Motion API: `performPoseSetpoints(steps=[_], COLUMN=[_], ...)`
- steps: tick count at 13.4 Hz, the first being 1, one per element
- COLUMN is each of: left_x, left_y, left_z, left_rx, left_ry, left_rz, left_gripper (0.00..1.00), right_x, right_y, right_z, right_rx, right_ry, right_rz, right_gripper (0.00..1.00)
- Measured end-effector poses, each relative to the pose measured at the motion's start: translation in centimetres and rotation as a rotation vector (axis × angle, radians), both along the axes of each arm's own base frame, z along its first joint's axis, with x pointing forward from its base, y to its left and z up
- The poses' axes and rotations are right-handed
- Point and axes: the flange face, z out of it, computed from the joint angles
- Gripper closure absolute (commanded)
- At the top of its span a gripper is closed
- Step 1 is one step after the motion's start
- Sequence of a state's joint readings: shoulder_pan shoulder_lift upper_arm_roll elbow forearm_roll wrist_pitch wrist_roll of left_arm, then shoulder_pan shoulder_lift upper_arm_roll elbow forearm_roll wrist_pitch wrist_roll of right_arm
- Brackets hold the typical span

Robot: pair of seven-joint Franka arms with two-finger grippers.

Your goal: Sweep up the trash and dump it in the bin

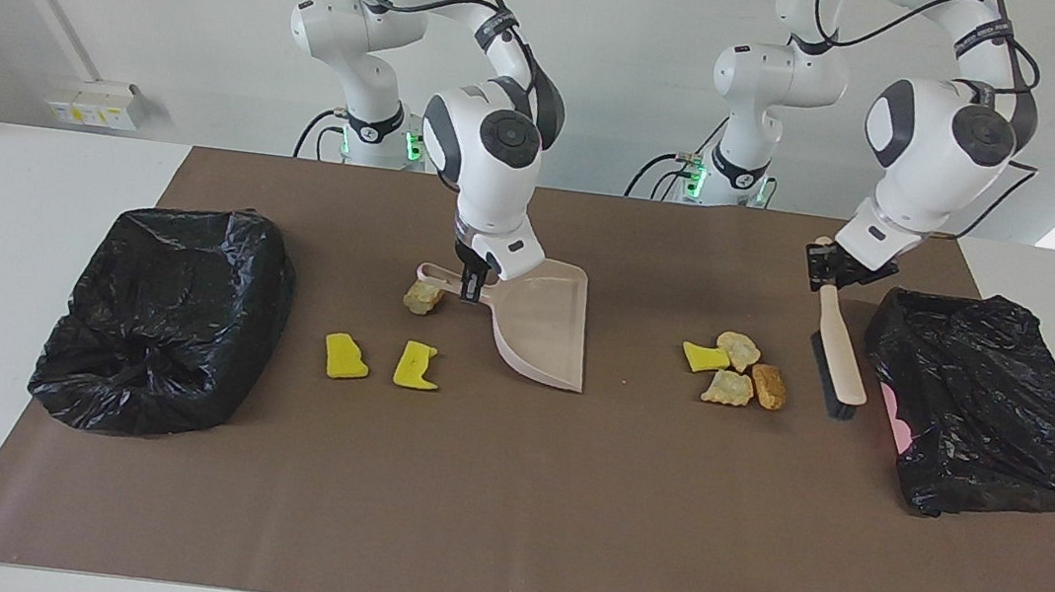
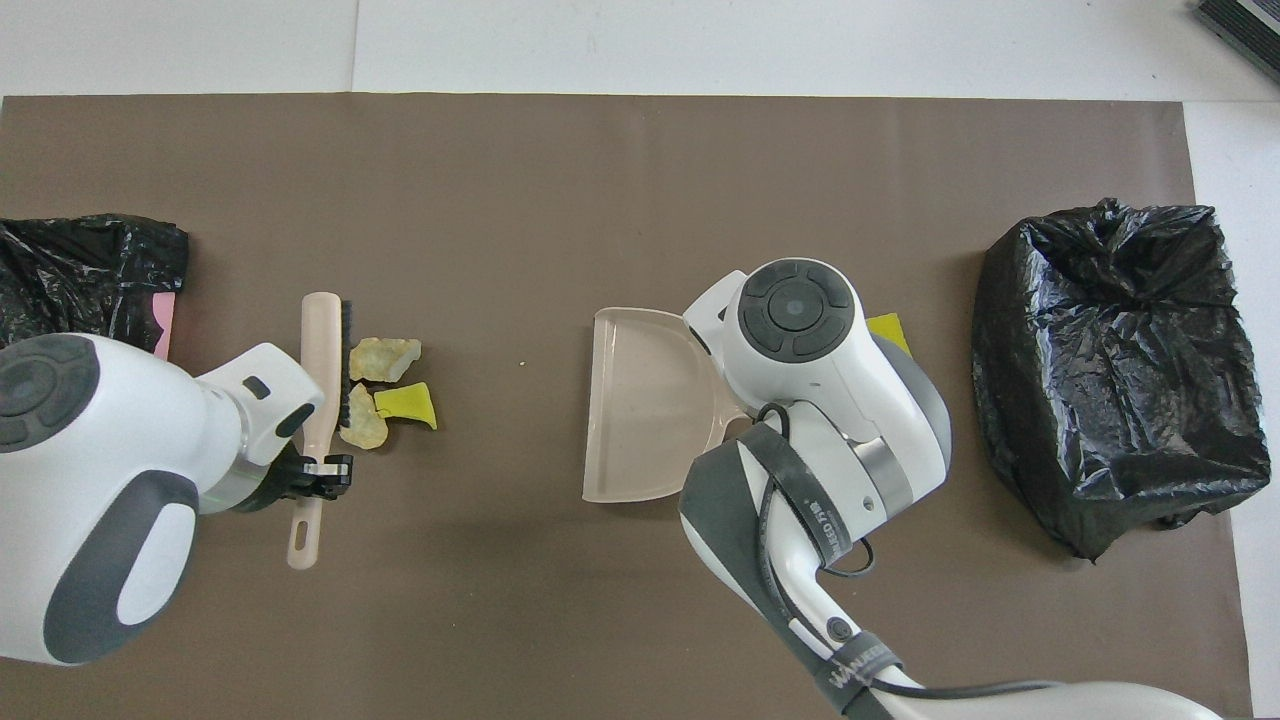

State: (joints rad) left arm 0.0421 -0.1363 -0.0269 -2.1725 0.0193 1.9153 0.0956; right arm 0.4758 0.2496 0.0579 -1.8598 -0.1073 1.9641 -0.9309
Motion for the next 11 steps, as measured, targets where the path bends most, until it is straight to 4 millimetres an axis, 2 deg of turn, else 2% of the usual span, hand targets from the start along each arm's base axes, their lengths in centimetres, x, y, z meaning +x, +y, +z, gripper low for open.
performPoseSetpoints(steps=[2, 4, 5, 8, 11], left_x=[2.3, 3.9, 4.1, 3.3, 2.0], left_y=[0.7, 0.0, -0.6, -4.7, -8.0], left_z=[-1.9, -5.1, -6.1, -8.8, -9.6], left_rx=[0.014, 0.026, 0.025, 0.029, 0.040], left_ry=[0.020, 0.053, 0.066, 0.081, 0.082], left_rz=[-0.015, -0.043, -0.054, -0.108, -0.128], left_gripper=[1.00, 1.00, 1.00, 1.00, 1.00], right_x=[-0.1, 0.0, 0.0, -0.2, -0.5], right_y=[0.2, 0.2, 0.2, 0.5, 1.1], right_z=[-0.5, -0.5, -0.5, -0.8, -1.1], right_rx=[-0.008, -0.008, -0.007, -0.004, -0.003], right_ry=[0.000, -0.002, -0.004, -0.012, -0.018], right_rz=[0.008, 0.006, 0.004, -0.005, -0.010], right_gripper=[1.00, 1.00, 1.00, 1.00, 1.00])
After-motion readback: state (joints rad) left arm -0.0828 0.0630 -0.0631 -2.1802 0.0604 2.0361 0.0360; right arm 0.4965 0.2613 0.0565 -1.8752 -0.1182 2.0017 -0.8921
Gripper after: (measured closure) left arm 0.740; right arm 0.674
